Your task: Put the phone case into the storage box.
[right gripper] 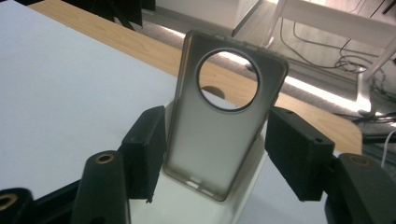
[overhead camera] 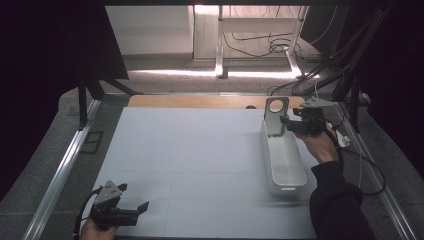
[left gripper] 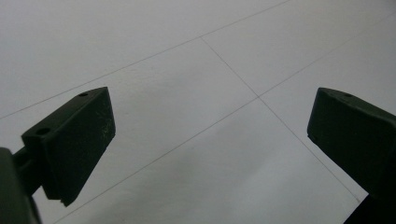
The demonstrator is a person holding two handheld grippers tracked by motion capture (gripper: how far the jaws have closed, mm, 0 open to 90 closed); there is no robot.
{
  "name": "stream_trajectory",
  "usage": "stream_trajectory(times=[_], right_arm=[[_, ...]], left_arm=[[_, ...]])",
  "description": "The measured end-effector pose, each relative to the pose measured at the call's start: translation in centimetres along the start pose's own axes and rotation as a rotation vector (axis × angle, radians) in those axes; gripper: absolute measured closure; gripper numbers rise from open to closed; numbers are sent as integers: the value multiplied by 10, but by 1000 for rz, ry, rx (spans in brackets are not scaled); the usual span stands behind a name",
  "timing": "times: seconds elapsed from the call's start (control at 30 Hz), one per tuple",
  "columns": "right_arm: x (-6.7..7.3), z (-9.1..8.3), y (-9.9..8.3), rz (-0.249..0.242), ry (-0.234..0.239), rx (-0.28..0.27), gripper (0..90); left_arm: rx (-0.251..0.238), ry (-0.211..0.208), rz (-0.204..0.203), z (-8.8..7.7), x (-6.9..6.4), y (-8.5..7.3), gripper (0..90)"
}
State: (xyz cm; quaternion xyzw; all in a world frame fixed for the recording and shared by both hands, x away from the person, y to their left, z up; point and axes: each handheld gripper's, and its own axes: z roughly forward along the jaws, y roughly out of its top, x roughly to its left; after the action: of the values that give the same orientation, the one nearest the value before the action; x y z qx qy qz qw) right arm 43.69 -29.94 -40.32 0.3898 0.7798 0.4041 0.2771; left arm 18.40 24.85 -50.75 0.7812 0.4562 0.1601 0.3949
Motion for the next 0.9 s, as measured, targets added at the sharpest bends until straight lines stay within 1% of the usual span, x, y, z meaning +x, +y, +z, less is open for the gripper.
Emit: stream_trajectory(times=[0.03,0.13,0.2,0.23,0.3,0.37,0.4,0.47,0.5,0.6,0.73,0.77,0.8,0.83,0.9], right_arm=[[1,0,-1,10,11,-2,368],[3,-2,-2,25,17,0,348],[5,-3,-4,38,33,7,320],[6,-3,-5,51,42,17,304],[7,-3,-9,88,88,28,289],[8,-3,-9,95,96,39,283],[10,-1,-10,90,108,72,268],[14,-2,-12,91,117,86,243],[15,-2,-12,99,126,96,211],[20,-4,-14,105,135,121,154],[26,-8,-16,113,137,135,103],[26,-8,-16,113,137,135,103],[28,-9,-17,108,136,143,89],[32,-11,-19,90,128,160,66],[33,-12,-19,86,128,162,60]], left_arm=[[0,0,-1,0,0,0,19],[0,-1,-1,0,0,0,18],[1,-1,-2,0,0,0,19],[0,-1,-2,0,0,0,19],[-1,-2,-4,0,0,0,18],[-1,-2,-4,0,0,0,18],[-2,-3,-5,0,0,0,19],[-2,-6,-6,0,1,0,18],[-3,-7,-6,0,1,0,18],[-4,-7,-4,-1,1,0,18],[-4,-9,-6,-1,1,-1,17],[-4,-9,-6,-1,1,-1,17],[-5,-9,-5,-1,1,-1,17],[-6,-10,-4,-1,1,-1,18],[-5,-10,-4,-1,1,-1,17]])
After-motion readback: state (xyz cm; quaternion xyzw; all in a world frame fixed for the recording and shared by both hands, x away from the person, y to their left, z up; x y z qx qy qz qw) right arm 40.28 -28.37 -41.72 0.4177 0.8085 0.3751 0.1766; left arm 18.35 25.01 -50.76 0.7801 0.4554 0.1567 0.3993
